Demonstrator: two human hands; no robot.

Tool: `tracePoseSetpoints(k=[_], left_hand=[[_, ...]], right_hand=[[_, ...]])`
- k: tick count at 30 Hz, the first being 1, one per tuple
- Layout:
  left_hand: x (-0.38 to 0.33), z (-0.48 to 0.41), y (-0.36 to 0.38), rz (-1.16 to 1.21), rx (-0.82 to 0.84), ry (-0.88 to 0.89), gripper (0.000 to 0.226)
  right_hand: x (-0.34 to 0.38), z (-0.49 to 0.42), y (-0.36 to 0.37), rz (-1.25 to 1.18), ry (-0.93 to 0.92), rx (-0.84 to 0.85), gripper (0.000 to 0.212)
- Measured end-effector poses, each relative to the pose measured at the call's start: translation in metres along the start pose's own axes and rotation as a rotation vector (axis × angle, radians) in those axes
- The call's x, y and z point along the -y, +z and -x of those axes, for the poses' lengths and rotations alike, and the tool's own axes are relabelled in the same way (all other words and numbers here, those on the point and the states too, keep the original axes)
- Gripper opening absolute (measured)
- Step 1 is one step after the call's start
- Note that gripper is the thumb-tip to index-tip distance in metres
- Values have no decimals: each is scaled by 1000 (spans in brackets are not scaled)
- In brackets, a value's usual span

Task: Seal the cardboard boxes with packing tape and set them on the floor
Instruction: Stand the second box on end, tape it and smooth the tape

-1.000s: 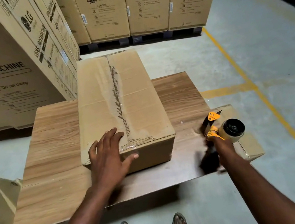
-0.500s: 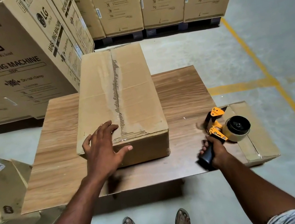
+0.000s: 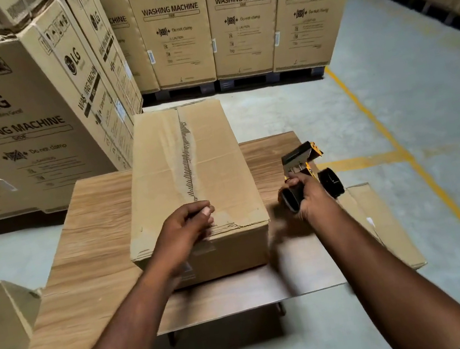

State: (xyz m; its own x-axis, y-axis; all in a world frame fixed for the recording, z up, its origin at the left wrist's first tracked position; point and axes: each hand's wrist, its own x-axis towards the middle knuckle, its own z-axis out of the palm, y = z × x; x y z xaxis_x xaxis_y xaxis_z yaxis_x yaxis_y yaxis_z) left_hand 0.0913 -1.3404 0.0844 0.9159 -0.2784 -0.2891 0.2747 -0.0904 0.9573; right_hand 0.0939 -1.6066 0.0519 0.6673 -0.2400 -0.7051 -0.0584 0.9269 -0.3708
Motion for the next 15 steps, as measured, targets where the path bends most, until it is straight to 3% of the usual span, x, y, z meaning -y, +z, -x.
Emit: tracePoseSetpoints(k=[4,9,13,15], left_hand=[[-22,0,11,322,122,-174,23],[-57,-7,-5,633,224,-303,39],[-75,-6,-43,757,259,-285,57],[-76,-2,-59,805,259,-285,47]], right_hand=[[-19,50,45,52,56,205,30],[-67,98,59,488,-20,317,24],[-94,112,51,845,-251,464,10],[-99,111,54,1068,-445,485,14]])
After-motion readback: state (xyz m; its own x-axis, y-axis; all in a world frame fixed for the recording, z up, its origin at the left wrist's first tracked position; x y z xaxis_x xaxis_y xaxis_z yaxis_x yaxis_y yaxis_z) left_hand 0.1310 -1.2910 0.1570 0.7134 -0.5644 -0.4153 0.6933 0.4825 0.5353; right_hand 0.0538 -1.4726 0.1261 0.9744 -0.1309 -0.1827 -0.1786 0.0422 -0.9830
